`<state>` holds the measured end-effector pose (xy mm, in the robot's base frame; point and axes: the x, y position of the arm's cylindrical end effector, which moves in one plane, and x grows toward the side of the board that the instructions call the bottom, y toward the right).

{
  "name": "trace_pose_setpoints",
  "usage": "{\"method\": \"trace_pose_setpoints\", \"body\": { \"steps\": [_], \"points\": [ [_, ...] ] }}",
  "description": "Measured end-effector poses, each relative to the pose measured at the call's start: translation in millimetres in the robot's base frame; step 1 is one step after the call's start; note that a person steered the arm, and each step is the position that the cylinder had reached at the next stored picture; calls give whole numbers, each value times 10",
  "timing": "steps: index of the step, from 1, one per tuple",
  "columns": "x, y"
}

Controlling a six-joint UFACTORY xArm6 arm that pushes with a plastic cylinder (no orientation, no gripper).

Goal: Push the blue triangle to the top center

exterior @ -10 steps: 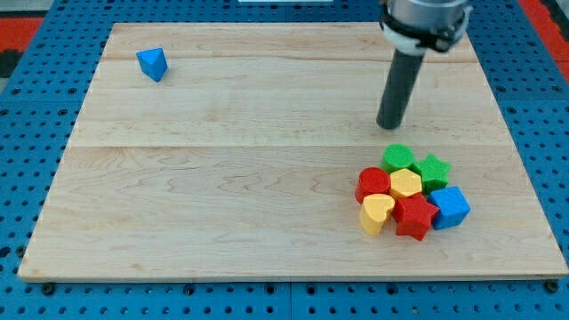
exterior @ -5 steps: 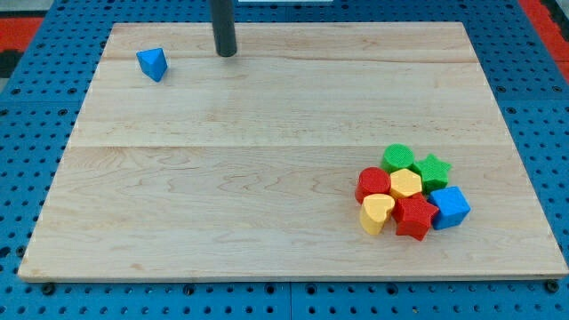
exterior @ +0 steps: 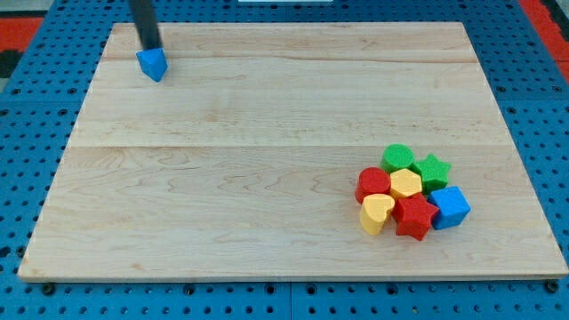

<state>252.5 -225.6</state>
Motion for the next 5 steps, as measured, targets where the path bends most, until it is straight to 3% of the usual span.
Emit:
{"method": "trace_pose_setpoints", "body": {
  "steps": [1, 2, 3, 4, 5],
  "points": [
    [684, 9],
    [994, 556],
    [935, -181],
    [422, -90],
    [295, 439]
  ]
}}
